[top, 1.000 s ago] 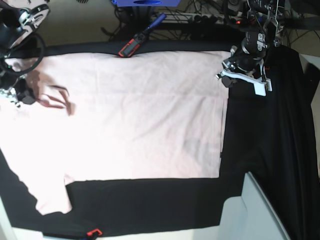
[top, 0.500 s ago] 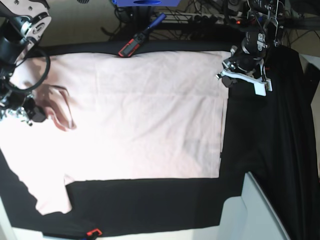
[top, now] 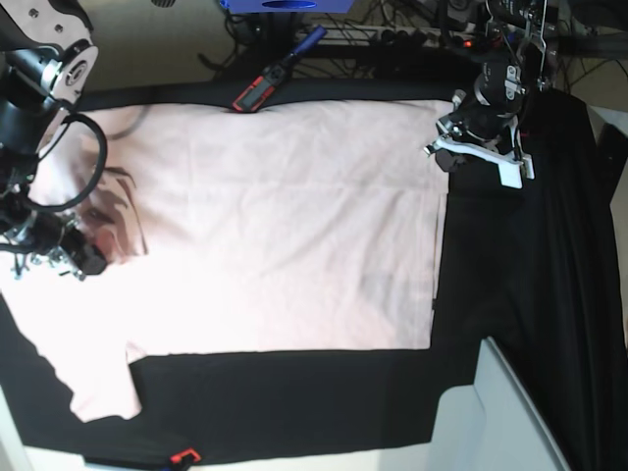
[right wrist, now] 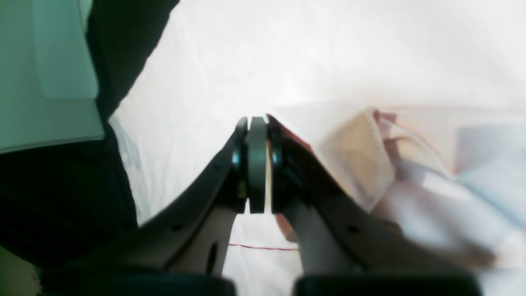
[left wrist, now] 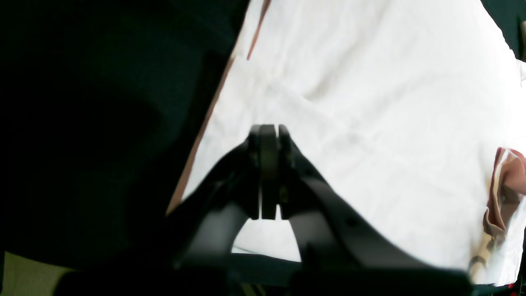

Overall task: Fold the T-shirt properly
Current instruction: 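Move the right gripper onto the sleeve and smooth it flat, then move the left gripper along the shirt's side toward the hem corner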

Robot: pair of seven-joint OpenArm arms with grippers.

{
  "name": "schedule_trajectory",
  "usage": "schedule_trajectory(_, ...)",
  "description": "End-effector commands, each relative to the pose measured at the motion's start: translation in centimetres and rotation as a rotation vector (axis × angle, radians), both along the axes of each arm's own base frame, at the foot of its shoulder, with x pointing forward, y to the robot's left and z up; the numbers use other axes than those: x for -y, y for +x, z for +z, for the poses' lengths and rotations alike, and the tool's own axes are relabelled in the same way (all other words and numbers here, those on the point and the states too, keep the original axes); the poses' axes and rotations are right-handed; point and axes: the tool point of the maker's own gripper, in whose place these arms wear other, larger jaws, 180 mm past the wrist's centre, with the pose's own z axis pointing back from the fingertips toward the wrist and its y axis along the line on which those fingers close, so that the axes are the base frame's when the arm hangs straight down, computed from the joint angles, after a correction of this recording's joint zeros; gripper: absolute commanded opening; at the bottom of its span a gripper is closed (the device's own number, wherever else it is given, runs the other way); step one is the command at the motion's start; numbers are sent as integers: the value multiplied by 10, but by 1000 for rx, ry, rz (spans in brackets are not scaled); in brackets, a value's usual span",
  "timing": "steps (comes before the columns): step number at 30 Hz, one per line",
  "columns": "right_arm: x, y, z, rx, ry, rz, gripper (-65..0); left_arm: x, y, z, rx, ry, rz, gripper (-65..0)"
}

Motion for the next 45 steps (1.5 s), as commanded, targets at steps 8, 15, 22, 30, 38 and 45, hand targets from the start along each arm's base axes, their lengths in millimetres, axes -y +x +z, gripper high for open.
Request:
schedule_trajectory(8,43,41,35,195,-148,-106,-402,-1,3,5,20,3,-7,-650)
schedule_trajectory(15,83,39,51,290,-365,-77,-445,-2,2,6,20,5,-12,-650)
schedule_trajectory(22,114,-4,53,230,-556,79,-611,-1,12,4,40,219,-128,-650)
schedule_trajectory(30,146,-23,66,234,-591,1,-650,25,38,12,101,294,-174,-650)
schedule_trajectory(38,156,-3,73,229,-642,19,-650,20,88,29,177,306,-145,-618)
schedule_trajectory(45,148,49,50,134,-840,173,-489,-6,119,11,78,289,-84,-489)
